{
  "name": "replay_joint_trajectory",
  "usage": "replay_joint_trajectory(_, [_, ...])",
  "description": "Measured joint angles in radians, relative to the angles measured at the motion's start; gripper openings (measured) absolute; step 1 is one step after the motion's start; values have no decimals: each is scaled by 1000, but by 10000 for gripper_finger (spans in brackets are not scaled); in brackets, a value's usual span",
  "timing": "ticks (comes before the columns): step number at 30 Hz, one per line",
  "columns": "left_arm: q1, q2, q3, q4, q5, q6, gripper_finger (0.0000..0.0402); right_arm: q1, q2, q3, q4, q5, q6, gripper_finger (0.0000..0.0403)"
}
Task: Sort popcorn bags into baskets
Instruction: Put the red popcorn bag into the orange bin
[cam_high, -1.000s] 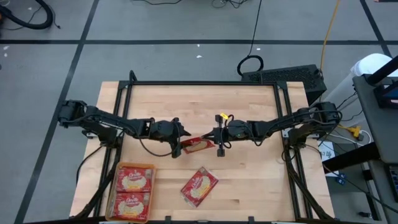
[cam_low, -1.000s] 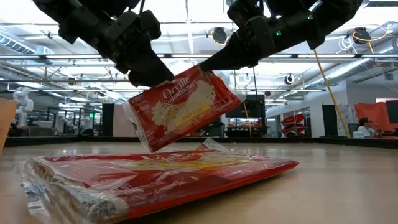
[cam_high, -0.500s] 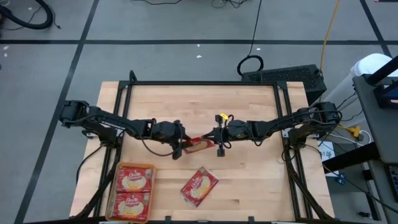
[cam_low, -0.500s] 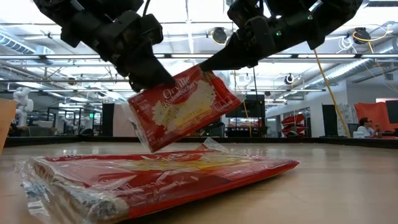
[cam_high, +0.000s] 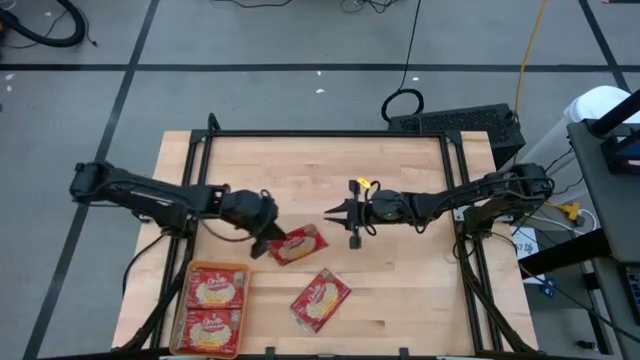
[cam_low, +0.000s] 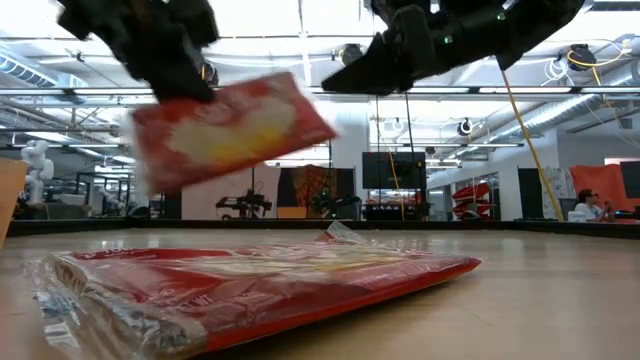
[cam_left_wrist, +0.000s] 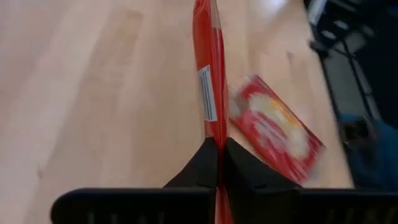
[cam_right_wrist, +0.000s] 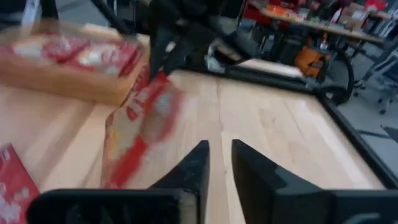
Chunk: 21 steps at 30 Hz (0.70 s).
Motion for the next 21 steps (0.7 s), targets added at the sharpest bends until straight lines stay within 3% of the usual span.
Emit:
replay_joint_trajectory(5, [-89,-154,14,-138,36,-92,10,0,-12,0,-1,0,-9,98])
replay_joint_trajectory(12, [-274,-303,151,-350,96,-273,8,0,-13,0,-23,-3,-36,126])
replay_joint_trajectory(21, [-646,-246,201,-507,52,-510,8,0,-13,0,-33,-4,-36,126])
